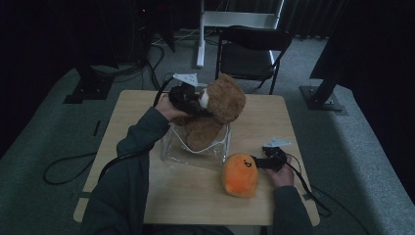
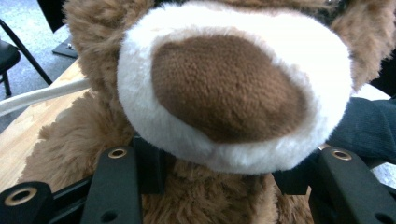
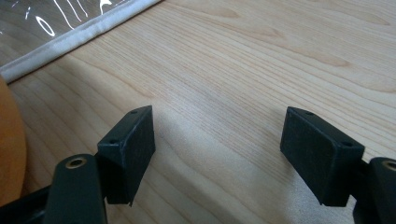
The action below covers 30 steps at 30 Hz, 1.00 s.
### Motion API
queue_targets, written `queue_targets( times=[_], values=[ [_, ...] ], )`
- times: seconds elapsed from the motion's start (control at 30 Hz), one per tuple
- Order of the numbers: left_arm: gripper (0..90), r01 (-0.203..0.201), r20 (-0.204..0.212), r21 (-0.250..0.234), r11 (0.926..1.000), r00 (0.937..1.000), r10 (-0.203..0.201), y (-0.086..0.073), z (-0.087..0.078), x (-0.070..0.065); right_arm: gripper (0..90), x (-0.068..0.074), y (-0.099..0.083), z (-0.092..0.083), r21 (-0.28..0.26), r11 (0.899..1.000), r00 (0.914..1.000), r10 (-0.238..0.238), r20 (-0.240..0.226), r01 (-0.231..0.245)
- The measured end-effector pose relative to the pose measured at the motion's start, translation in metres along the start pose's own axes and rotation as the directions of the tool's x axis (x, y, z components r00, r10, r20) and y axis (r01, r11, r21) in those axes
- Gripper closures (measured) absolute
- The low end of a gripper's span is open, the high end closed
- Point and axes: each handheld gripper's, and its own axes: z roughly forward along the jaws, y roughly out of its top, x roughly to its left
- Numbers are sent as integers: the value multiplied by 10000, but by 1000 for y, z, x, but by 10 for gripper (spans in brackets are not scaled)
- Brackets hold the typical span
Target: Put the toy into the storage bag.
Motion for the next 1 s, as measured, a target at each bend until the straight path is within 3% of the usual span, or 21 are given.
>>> queue_targets(
  times=[0.7, 1.0],
  values=[
    [448, -38, 187, 220, 9998, 9998, 34, -3, 1, -1, 254, 0, 0, 0, 2, 10000, 10000, 4, 4, -4],
    [367, 309, -412, 98, 9995, 9987, -305, -4, 3, 1, 254, 0, 0, 0, 1, 10000, 10000, 5, 4, -5]
  ],
)
